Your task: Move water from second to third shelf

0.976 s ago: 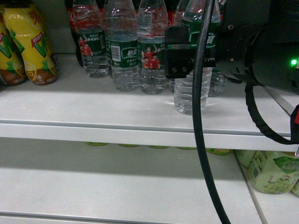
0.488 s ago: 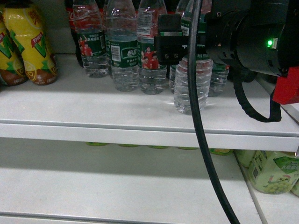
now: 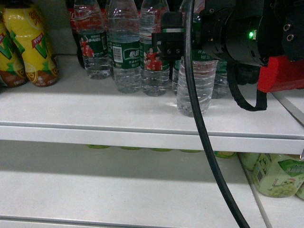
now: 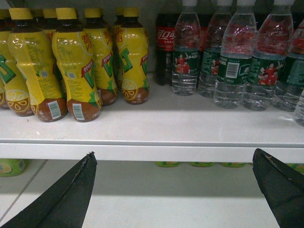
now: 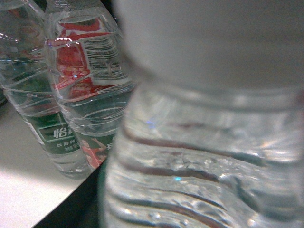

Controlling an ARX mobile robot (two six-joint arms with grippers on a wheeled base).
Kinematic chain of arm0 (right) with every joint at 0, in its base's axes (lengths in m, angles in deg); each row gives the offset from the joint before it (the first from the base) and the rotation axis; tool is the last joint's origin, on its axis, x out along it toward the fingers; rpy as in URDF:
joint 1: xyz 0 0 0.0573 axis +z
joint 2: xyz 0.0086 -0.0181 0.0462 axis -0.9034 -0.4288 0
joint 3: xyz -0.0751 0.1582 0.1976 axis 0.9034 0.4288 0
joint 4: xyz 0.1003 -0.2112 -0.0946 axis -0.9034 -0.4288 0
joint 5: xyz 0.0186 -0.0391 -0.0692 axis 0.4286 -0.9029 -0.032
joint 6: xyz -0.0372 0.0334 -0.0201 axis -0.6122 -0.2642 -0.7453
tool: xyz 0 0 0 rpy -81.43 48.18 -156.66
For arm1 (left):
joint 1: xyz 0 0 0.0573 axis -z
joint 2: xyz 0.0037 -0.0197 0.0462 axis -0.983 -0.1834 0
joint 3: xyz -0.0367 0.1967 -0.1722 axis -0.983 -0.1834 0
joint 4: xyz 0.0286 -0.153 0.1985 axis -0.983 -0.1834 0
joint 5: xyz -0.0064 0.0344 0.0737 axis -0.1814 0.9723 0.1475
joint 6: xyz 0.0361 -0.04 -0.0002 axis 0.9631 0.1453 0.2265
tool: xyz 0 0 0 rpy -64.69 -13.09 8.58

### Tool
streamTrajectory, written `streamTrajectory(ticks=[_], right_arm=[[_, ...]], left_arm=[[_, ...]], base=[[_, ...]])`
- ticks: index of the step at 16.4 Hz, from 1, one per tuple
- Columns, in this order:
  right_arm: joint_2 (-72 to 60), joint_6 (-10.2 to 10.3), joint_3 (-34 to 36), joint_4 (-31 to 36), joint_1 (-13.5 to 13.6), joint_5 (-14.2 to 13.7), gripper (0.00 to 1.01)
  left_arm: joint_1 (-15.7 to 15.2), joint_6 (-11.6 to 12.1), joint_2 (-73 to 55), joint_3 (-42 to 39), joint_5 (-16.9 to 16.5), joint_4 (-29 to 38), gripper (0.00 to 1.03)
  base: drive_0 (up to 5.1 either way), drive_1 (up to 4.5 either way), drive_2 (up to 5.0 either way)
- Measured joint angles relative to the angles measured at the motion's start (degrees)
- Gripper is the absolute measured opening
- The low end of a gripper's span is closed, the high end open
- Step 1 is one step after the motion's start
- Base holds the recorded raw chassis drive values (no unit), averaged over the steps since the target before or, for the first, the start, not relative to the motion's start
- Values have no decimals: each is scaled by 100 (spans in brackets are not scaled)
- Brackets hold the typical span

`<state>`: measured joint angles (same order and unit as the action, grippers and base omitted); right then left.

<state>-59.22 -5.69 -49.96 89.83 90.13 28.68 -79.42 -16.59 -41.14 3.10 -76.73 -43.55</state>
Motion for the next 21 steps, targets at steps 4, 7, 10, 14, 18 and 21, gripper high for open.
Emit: streamTrajectory(ticks=[4,7,10,14,18,21], right_arm=[[39,-114,44,17,79,-92,47],[382,0,310,-219,151,-52,44],[1143,57,975,-503,227,227,43],[2822,361,2164,-1038,46,549,43],[4837,509,3038,-1917,-621,723,43],[6194,396,3351,-2577,-1322,1108,43]], left_arm=[[0,0,0,0,0,0,98],[0,0,0,0,0,0,98],[0,0,0,0,0,0,98],[0,0,0,0,2,0,98],[0,0,0,0,0,0,98],[0,0,0,0,0,0,98]], base=[[0,0,0],[0,0,0],[0,0,0],[0,0,0],[0,0,0],[0,0,0]])
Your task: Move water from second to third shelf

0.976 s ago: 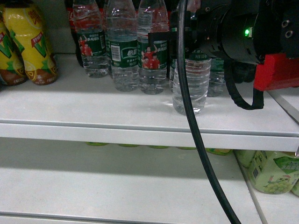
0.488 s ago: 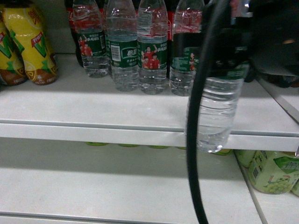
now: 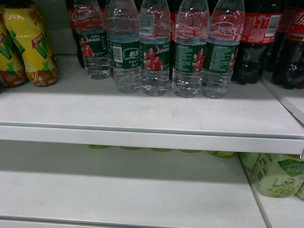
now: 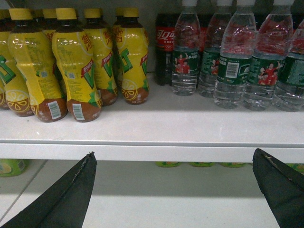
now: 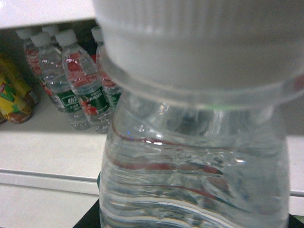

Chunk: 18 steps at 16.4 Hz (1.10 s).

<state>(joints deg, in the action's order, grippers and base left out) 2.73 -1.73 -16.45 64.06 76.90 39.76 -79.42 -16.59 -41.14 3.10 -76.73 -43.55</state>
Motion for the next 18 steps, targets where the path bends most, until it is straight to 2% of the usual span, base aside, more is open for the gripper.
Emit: streamTrajectory(ticks=[4,5,6,7,8,11,12,18], right_arm=[[1333,-2,33,-876,-1178,859,43],[1574,0,33,-1091,-1399,1106,43],[1753,9,33,-1279,-1475,1318,43],[1891,13,31,-1460,-1471,1467,43],[2011,42,28,-1624,-1325,1478,43],[2297,129,15,-2000,-623,1274,43],[2295,129,-7,-2048,-627,1099,43],[2297,136,-24,-2050,-634,1108,43]], left_arm=[[0,0,0,0,0,0,98],[0,0,0,0,0,0,98],[0,0,0,0,0,0,98],[0,0,0,0,0,0,98],[0,0,0,0,2,0,98],[0,0,0,0,0,0,98],[0,0,0,0,0,0,98],[0,0,0,0,0,0,98]], base=[[0,0,0],[0,0,0],[0,0,0],[0,0,0],[0,0,0],[0,0,0],[0,0,0],[0,0,0]])
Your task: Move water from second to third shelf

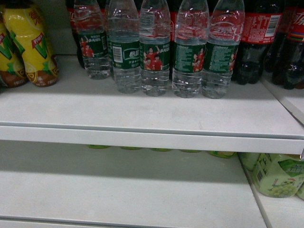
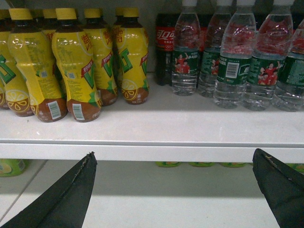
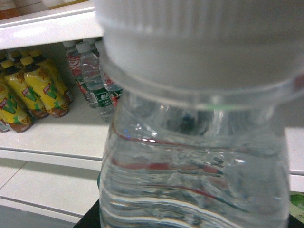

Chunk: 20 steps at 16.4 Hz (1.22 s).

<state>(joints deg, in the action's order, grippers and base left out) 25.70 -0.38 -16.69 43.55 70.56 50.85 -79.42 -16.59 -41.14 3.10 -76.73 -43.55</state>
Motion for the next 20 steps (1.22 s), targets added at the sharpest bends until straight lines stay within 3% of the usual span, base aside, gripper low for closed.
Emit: streamTrajectory(ticks=[20], right_arm=[[0,13,-28,-31,0,2,42]], left_arm=[[0,-2,0,0,7,-2,98]], base=[[0,0,0]])
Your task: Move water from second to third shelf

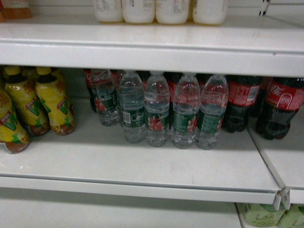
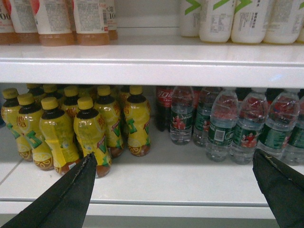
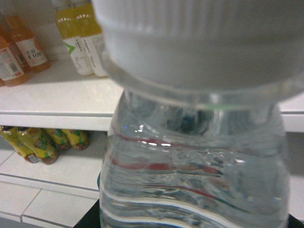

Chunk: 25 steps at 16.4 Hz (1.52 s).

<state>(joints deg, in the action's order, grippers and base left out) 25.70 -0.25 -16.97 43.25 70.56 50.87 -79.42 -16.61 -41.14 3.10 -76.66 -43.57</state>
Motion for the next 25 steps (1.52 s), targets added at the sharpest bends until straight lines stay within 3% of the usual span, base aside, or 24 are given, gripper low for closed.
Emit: streamTrajectory(ticks=[16,25], right_arm=[[2,2,-52,26,0,0,42],[2,4,-52,15,0,-2,42]], left_arm=[[0,2,0,0,-7,-2,98],[0,2,0,0,-9,0,98]], base=[[0,0,0],[-433,231,231]])
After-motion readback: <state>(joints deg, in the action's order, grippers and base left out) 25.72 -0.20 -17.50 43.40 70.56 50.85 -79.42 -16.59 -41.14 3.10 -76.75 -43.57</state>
